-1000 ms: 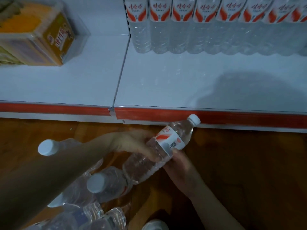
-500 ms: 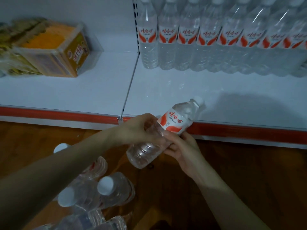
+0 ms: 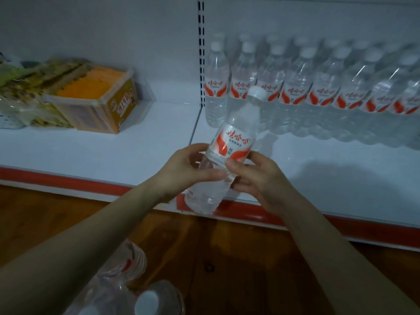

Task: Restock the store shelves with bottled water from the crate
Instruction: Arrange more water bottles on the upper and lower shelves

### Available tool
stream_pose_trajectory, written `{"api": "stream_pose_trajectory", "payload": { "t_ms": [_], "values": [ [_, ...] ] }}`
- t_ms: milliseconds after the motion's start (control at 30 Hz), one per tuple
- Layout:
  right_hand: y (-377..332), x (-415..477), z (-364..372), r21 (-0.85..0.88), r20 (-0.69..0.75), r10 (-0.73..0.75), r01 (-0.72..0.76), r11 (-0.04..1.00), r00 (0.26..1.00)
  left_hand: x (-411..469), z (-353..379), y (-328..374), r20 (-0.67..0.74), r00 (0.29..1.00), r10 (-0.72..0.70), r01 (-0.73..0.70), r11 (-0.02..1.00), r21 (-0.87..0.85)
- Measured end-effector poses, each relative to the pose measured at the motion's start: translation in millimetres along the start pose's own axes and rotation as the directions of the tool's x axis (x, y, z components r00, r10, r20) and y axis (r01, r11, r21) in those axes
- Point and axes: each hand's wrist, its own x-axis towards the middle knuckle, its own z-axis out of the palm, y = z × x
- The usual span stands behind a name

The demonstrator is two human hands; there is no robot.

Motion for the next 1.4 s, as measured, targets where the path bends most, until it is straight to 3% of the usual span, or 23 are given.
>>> {"api": "stream_pose_trajectory", "payload": {
  "t_ms": [100, 433, 633, 767, 1000, 1400],
  "values": [
    [-16.3, 27.3, 1.6, -0.032, -0.023, -0.069, 0.068, 0.997, 0.997, 21.5, -7.9, 3.1, -0.071, 0.994, 0.078, -0.079, 0.997, -0.003],
    [-16.9, 98.3, 1.1, -0.177, -0.033, -0.236, 0.226, 0.958, 0.971, 88.4, -19.5, -24.2, -0.110, 0.971, 0.214, -0.216, 0.976, -0.011],
    [-2.3, 123.3, -0.3, -0.254, 0.008, -0.265, 0.259, 0.932, 0.964, 107.7, -18.2, -38.5, -0.210, 0.957, 0.201, -0.212, 0.977, -0.033],
    [8.1, 128.9, -1.9, -0.243, -0.003, -0.222, 0.214, 0.946, 0.975, 113.4, -21.6, -47.1, -0.132, 0.982, 0.137, -0.135, 0.991, 0.025],
    [2.9, 152.8, -3.5, -0.266, -0.038, -0.258, 0.239, 0.934, 0.965, 139.9, -20.0, -45.0, -0.172, 0.975, 0.141, -0.119, 0.984, 0.130],
    [7.1, 173.6, -4.0, -0.279, -0.004, -0.295, 0.282, 0.918, 0.956, 157.6, -19.5, -47.0, -0.145, 0.984, 0.105, -0.100, 0.994, 0.041]
  ]
}}
